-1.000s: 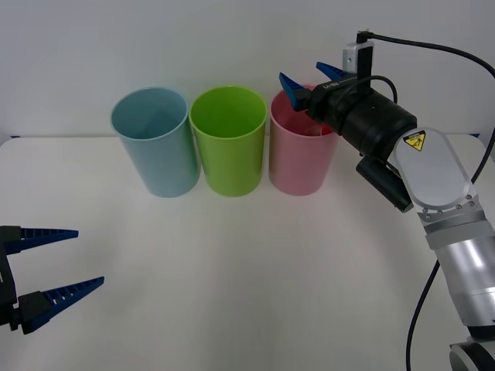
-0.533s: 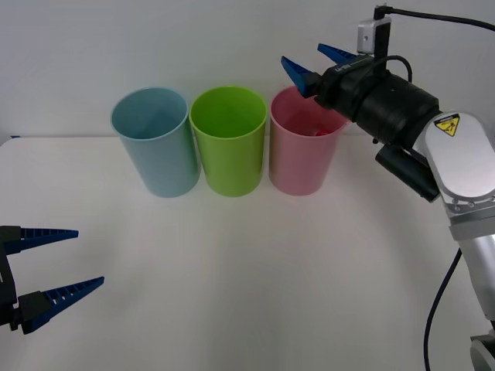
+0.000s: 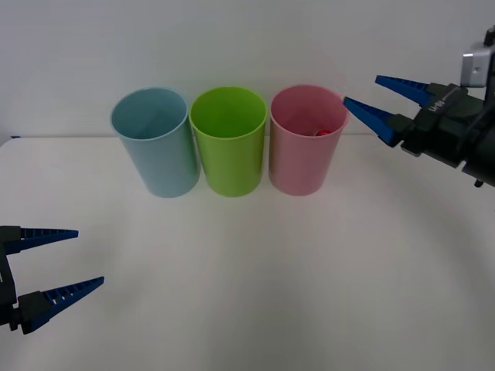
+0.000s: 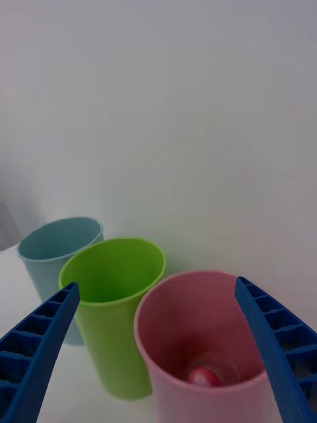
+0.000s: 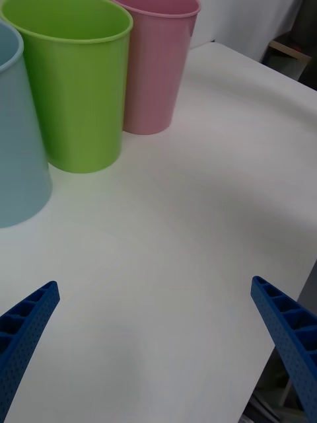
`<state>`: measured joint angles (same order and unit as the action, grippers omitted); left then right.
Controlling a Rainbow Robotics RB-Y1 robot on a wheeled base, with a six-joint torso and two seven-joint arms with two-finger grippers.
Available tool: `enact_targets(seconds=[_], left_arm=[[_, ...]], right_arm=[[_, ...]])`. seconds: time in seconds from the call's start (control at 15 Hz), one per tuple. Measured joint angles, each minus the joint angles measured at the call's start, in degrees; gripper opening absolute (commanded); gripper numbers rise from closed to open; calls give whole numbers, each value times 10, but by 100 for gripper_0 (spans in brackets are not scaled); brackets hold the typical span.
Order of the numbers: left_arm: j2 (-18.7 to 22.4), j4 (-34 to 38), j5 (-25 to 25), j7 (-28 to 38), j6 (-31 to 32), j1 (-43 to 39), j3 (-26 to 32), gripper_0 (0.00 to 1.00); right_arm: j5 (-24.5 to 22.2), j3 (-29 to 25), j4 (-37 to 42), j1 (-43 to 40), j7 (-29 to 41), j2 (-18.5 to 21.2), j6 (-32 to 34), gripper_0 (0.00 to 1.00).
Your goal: Put cans in the blue bin and PET bottles in the pink bin and trash in the green bin.
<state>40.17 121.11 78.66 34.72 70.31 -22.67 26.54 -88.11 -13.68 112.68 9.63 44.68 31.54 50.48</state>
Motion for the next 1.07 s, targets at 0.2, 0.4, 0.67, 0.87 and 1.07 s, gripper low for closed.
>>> enact_targets(seconds=[0.2,0.4,0.67,0.87,1.07], left_arm=[[0,0,0,0,0,0,0,100],[0,0,0,0,0,0,0,100],[0,0,0,0,0,0,0,100],[0,0,0,0,0,0,0,100],[0,0,0,0,0,0,0,100]], right_arm=[[10,-71,61,-106,-9,0,55,82],[15,-114,106,-202,-27,-4,68,85],[15,-150,118,-297,-102,-19,70,86],[15,-170,117,-361,-130,-20,73,86],[15,-181,117,-391,-140,-27,94,88]])
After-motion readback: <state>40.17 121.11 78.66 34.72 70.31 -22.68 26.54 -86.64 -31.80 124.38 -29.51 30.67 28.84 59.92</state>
